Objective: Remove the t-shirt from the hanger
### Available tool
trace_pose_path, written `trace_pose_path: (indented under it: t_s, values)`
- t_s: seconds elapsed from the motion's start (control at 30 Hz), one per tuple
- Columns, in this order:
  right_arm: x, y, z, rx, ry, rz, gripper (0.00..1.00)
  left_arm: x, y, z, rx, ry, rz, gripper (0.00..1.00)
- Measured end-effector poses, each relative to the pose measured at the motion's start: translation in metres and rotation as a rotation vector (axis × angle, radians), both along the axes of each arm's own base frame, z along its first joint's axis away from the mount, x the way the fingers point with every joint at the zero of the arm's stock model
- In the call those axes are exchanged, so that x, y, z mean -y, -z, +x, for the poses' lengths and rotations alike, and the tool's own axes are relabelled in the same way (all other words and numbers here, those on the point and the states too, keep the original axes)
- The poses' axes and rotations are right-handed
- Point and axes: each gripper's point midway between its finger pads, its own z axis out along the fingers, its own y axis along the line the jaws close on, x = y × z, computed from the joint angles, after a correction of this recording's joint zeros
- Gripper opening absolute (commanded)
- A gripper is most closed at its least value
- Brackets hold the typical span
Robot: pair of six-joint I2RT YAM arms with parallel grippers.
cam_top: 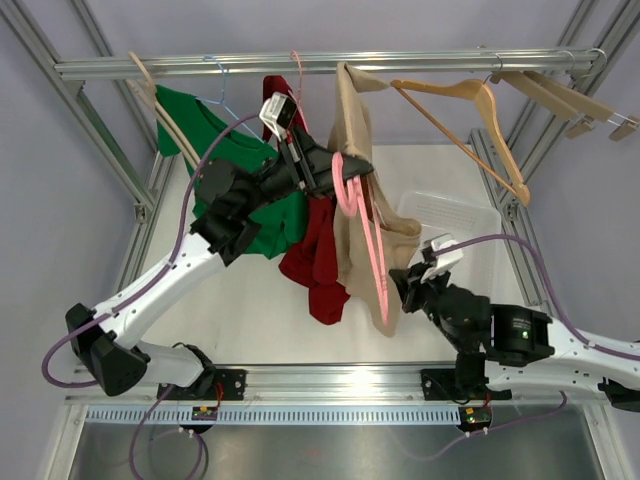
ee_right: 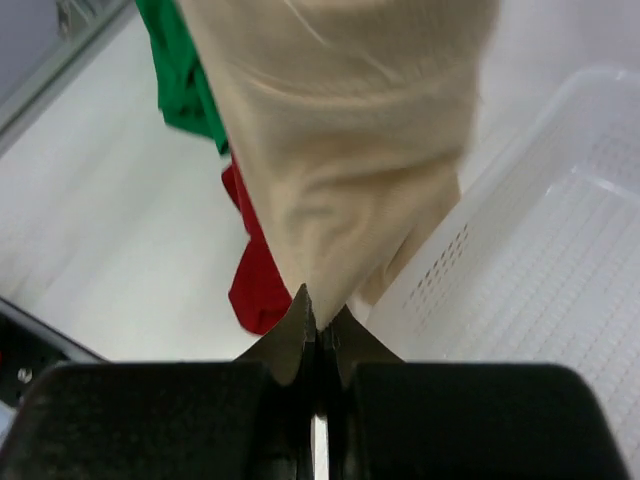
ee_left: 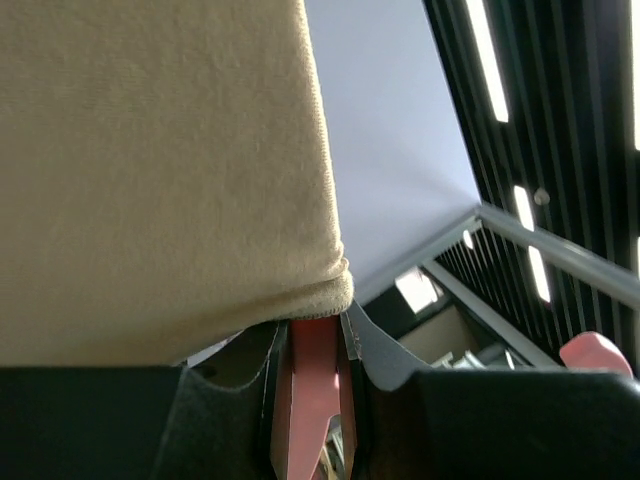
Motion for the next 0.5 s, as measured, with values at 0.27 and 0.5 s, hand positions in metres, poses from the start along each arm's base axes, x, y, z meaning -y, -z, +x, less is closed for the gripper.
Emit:
trace_pose_path:
  t_s: [0.27, 0.5]
  values:
    - [0.016, -0.114, 0.019, 0.313, 0.015, 0.102, 0.00, -0.043, 0.040, -0.096, 0.080, 0.111, 0.073, 0.00]
    - [-0.003, -0.141, 0.050, 0.410, -0.047, 0.052, 0.00, -0.079, 0.056, -0.155, 0.188, 0.174, 0.136, 0.00]
